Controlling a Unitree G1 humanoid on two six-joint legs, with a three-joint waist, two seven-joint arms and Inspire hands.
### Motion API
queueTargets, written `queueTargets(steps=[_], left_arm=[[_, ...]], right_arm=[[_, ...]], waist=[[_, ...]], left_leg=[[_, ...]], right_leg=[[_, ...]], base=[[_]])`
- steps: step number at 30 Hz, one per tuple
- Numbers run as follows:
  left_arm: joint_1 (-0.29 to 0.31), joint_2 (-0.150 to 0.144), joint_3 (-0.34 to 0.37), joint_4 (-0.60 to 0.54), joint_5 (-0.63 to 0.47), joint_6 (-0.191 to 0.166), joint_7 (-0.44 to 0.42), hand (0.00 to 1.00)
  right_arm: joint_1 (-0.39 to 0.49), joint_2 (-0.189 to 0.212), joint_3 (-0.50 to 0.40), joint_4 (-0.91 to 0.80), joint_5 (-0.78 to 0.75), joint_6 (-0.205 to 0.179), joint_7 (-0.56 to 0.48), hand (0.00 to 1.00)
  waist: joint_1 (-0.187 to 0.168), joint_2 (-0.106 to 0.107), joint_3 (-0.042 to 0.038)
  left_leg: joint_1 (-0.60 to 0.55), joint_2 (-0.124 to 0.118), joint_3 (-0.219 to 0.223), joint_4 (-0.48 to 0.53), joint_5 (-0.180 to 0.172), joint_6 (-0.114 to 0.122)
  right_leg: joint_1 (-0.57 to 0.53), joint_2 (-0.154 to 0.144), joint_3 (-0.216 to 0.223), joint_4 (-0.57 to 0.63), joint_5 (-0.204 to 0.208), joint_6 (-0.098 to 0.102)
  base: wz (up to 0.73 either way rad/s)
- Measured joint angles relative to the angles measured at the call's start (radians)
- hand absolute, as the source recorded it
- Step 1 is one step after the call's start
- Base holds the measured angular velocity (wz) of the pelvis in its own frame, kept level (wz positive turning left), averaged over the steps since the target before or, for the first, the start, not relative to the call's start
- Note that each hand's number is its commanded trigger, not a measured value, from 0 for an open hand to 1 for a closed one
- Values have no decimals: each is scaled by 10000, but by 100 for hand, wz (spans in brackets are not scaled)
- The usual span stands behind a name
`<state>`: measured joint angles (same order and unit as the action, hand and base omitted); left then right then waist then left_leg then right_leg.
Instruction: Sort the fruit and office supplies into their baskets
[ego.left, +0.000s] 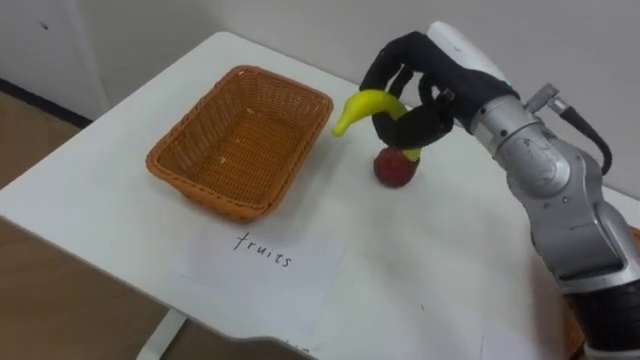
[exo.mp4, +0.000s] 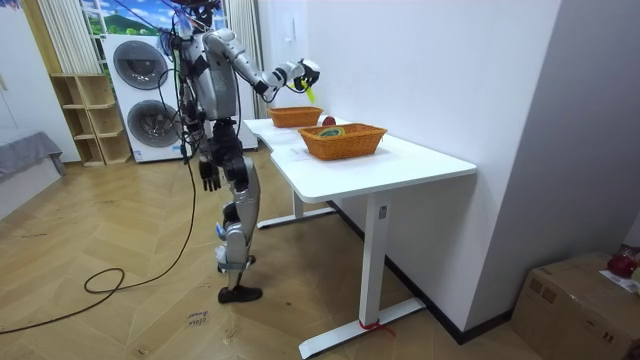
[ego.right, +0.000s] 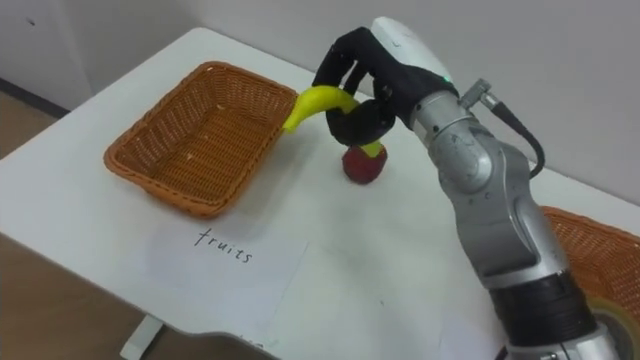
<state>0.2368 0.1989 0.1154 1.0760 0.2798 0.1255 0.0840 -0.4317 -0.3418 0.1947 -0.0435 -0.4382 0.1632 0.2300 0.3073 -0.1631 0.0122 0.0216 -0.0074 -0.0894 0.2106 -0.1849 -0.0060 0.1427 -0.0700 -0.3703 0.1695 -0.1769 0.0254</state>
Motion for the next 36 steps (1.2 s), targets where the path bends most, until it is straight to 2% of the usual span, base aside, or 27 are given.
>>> queueTargets(steps=[4, 6, 9, 16, 21, 25, 29, 31, 36], left_arm=[[50, -68, 7, -101, 89, 90, 3, 0], [203, -90, 7, -335, 81, 214, 3, 0], [215, -104, 2, -396, 81, 237, 3, 0], [342, -94, 3, -638, 180, 335, 2, 0], [432, -74, -5, -1097, 524, 482, 1, 0], [446, -79, -6, -1266, 786, 663, -1, 0], [467, -80, -4, -1356, 871, 769, 0, 0], [524, -83, -5, -1354, 868, 786, 0, 0], [699, -84, -4, -1338, 862, 892, 0, 0]], right_arm=[[-238, 143, 27, 3, 43, 7, -378, 100], [-245, 408, 36, 32, 34, 14, -557, 100], [-250, 434, 175, 167, 59, 17, -782, 100], [-618, 707, 236, 1214, 498, 87, -1209, 100], [-862, 731, 608, 1402, 1028, 133, -1713, 100], [-882, 928, 806, 1404, 1158, 140, -1961, 100], [-975, 954, 1009, 1459, 1171, 220, -2155, 100], [-1008, 978, 1016, 1588, 1159, 231, -2344, 100], [-1008, 1079, 1187, 1879, 1141, 228, -2643, 100]], waist=[[100, 62, 44], [183, 105, 76], [266, 157, 106], [373, 200, 86], [608, 204, 59], [770, 219, 37], [892, 226, 20], [1088, 233, 10], [1090, 253, 18]], left_leg=[[-5, -47, -62, 26, 14, 22], [-16, -61, -80, 25, 14, 24], [-79, -108, -234, 45, 26, 44], [-206, -236, -264, 89, 80, 117], [-311, -237, -283, 92, 83, 123], [-321, -242, -324, 97, 83, 123], [-330, -274, -513, 125, 84, 122], [-315, -272, -527, 121, 84, 121], [-294, -323, -682, 136, 88, 123]], right_leg=[[23, -35, -142, -1, -8, 14], [61, -46, -166, 1, -9, 14], [65, -76, -286, 2, -15, 24], [-34, -197, -440, 10, -60, 100], [-88, -201, -485, 15, -60, 100], [-77, -200, -530, 19, -60, 100], [8, -203, -718, 18, -60, 101], [49, -199, -724, 16, -66, 110], [155, -213, -777, 6, -97, 160]], base=[[9], [3], [10], [5], [0], [4], [13], [6], [10]])
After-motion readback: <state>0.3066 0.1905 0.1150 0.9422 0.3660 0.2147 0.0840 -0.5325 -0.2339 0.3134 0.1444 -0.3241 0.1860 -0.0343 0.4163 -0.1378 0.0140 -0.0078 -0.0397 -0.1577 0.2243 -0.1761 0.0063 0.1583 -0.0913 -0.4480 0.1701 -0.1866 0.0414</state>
